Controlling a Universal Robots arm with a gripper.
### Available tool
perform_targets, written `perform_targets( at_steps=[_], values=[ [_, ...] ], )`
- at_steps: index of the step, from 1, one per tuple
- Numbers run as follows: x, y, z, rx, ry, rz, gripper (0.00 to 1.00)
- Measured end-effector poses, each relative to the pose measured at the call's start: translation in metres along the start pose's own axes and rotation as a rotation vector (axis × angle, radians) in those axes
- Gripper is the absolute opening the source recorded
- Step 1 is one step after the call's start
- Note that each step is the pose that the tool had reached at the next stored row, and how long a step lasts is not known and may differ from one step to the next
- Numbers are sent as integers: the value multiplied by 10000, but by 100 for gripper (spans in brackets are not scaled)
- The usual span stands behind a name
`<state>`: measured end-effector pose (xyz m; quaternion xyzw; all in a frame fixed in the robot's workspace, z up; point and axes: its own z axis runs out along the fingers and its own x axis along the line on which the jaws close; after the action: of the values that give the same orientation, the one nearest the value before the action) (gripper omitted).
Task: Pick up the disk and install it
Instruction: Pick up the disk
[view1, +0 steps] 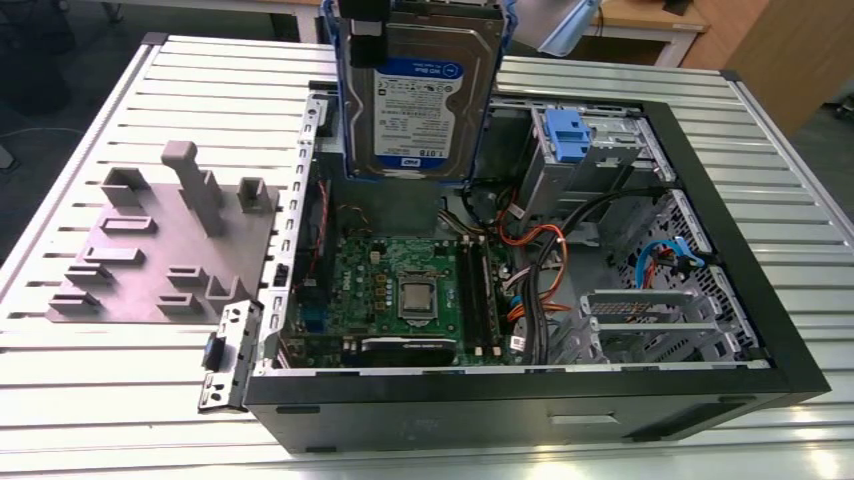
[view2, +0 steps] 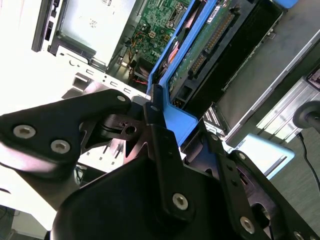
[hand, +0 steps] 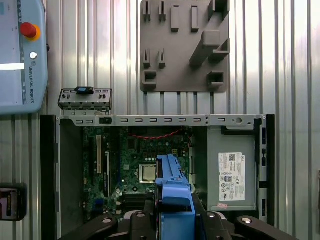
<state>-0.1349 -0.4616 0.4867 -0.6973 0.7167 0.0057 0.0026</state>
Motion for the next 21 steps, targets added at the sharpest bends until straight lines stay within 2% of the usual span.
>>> perform_targets(
  at_steps=[7, 10, 21],
  values=[
    [0, -2, 0, 0, -1, 0, 36],
    [0, -3, 0, -2, -64, -1, 36],
    [26, -11, 0, -1, -66, 0, 36]
  ],
)
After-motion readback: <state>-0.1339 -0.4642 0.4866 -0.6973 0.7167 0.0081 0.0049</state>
